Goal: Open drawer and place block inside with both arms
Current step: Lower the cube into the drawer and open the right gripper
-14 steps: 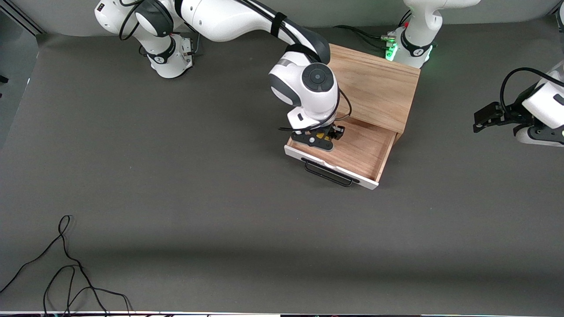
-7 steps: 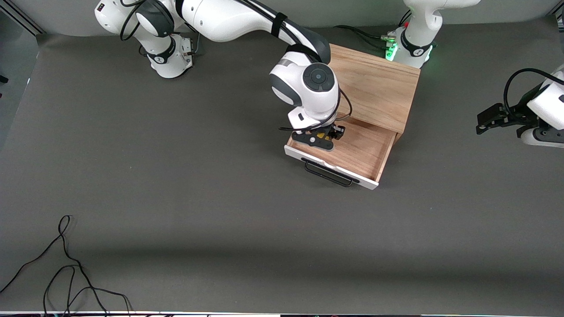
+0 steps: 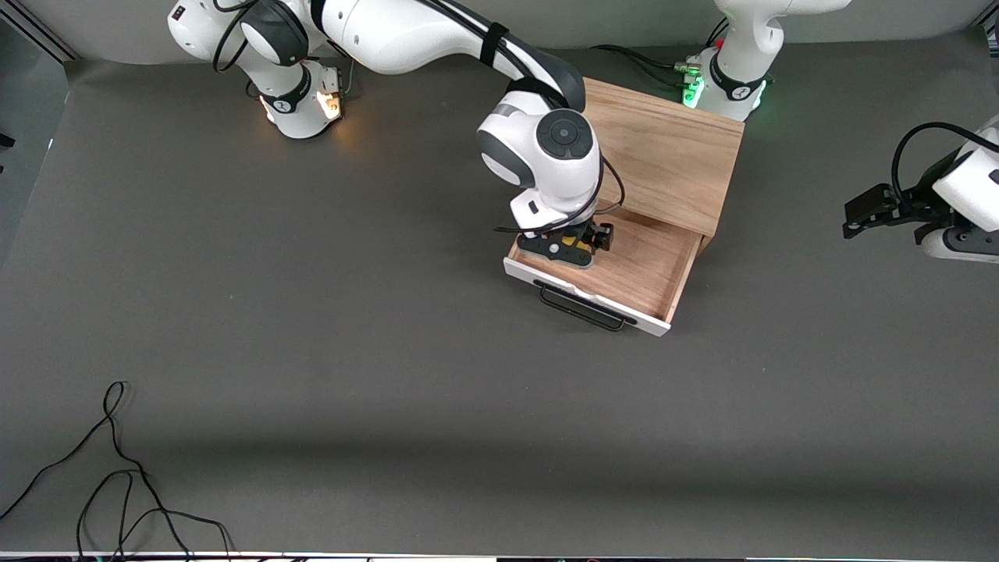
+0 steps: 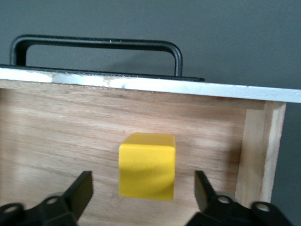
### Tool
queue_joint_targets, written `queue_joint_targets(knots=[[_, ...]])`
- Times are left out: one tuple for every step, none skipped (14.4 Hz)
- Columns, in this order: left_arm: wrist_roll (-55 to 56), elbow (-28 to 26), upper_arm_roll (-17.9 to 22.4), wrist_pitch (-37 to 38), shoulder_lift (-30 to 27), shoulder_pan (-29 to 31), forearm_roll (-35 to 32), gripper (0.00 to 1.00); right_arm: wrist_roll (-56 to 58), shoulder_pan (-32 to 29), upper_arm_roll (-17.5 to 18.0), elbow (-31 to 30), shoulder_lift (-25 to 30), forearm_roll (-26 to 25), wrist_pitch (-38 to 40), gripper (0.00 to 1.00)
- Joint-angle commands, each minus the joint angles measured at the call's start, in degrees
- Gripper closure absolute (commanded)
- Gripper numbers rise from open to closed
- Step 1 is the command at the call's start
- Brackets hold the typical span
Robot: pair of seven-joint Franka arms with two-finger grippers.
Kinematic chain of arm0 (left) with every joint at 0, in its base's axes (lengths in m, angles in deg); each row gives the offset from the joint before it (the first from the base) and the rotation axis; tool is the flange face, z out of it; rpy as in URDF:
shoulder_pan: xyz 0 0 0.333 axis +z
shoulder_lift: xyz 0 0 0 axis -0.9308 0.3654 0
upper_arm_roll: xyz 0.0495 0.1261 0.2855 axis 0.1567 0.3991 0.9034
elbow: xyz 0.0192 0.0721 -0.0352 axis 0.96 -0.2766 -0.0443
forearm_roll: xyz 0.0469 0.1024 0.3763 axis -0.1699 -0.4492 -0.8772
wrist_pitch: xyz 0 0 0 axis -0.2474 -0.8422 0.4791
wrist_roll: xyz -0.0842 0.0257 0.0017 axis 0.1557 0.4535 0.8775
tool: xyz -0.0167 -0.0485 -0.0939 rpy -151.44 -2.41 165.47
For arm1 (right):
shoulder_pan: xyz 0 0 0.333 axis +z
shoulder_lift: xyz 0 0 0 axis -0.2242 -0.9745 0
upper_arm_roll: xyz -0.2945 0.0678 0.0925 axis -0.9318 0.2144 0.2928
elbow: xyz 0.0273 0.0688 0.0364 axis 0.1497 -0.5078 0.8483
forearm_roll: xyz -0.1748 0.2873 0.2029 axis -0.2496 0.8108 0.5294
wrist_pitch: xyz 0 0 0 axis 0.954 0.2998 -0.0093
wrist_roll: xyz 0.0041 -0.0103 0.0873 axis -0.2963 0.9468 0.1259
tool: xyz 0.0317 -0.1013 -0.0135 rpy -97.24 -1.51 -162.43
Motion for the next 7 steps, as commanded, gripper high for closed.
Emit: queue_joint_targets(knots=[[0.8, 0.0, -0.7, 2.1, -1.3, 0.2, -1.3, 0.00, -0.8, -0.3, -0.5, 0.9, 2.3, -0.9, 0.9, 0.00], [0.8, -0.5, -0.7, 1.7, -2.0, 0.1, -1.5, 0.00, -0.3, -1.0, -0.8, 0.8, 4.0, -1.0, 2.4, 0.00], [0.8, -0.6, -0.7, 1.5, -2.1, 0.2, -1.5, 0.00, 2.1, -2.9, -1.1, 0.8, 6.0, -0.9, 5.1, 0.00], [0.8, -0.6, -0.6, 1.3, -2.1, 0.2, -1.5, 0.00, 6.0, -4.8, -1.1, 0.7, 7.7, -0.8, 7.2, 0.00], [0.8, -0.6, -0.7, 1.1, -2.1, 0.1, -1.5, 0.00, 9.8, -6.7, -1.3, 0.4, 9.9, -0.6, 9.4, 0.00], [0.8, -0.5, -0.6, 1.0, -2.1, 0.1, -1.6, 0.00, 12.8, -9.2, -1.3, -1.0, 12.1, -0.2, 10.5, 0.00], [0.8, -0.5, -0.7, 1.1, -2.1, 0.1, -1.6, 0.00, 14.8, -11.4, -1.3, -3.1, 14.4, -0.1, 10.2, 0.00]])
